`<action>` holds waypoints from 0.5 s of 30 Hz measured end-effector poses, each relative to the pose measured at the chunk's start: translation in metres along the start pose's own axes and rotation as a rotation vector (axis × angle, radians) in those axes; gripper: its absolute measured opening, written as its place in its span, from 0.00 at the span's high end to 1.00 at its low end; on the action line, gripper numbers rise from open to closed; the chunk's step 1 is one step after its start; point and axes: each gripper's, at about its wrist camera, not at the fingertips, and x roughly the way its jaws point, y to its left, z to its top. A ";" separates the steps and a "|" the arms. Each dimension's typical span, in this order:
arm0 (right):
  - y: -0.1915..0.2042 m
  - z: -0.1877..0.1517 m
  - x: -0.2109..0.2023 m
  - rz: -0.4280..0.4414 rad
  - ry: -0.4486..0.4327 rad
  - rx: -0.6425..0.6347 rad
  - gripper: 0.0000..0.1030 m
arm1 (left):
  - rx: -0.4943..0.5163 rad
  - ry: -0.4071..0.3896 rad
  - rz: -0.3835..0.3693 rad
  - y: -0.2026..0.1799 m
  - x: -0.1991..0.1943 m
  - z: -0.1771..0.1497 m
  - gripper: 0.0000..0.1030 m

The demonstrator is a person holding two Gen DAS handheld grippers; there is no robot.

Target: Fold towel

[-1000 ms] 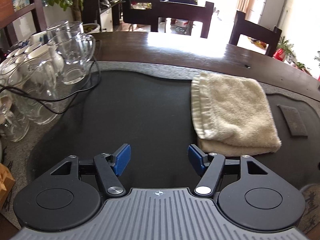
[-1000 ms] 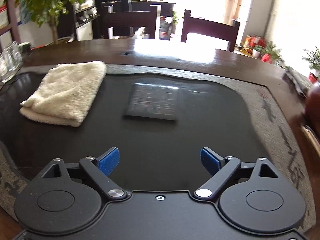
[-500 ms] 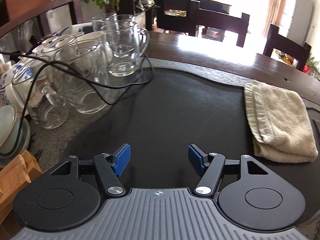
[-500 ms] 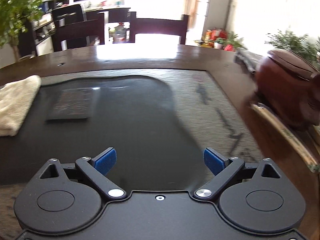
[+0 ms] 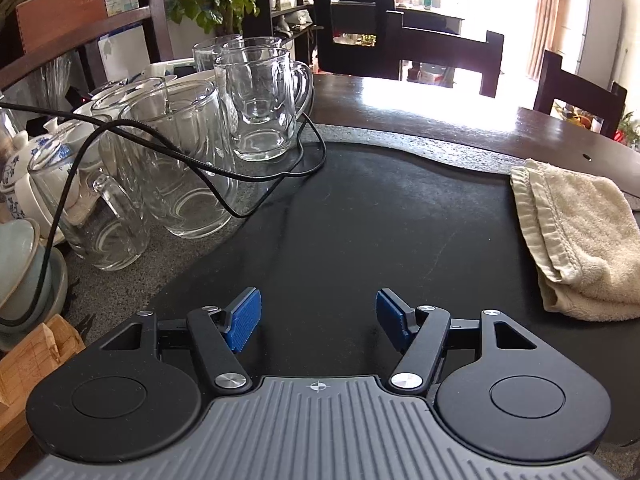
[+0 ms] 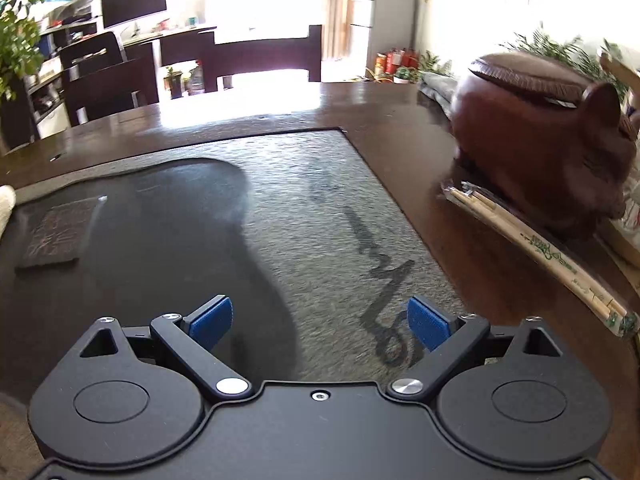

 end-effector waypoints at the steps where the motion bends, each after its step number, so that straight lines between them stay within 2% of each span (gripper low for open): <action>1: -0.001 0.000 0.002 -0.010 -0.002 0.003 0.07 | -0.004 0.002 -0.002 0.001 0.001 0.000 0.37; 5: -0.007 0.001 0.010 -0.014 -0.016 0.003 0.04 | -0.016 0.007 0.000 0.002 0.007 -0.003 0.37; 8: -0.005 0.000 0.012 -0.007 -0.025 -0.008 0.00 | 0.013 -0.005 0.008 -0.001 0.010 -0.006 0.37; 11: -0.004 -0.002 0.013 0.001 -0.037 -0.017 0.00 | 0.019 -0.011 0.009 -0.002 0.011 -0.008 0.36; 13: -0.004 -0.004 0.013 -0.001 -0.048 -0.015 0.00 | 0.022 -0.015 0.014 -0.002 0.012 -0.008 0.35; 15: -0.004 -0.006 0.014 -0.004 -0.062 -0.011 0.00 | 0.018 -0.020 0.020 -0.001 0.013 -0.009 0.27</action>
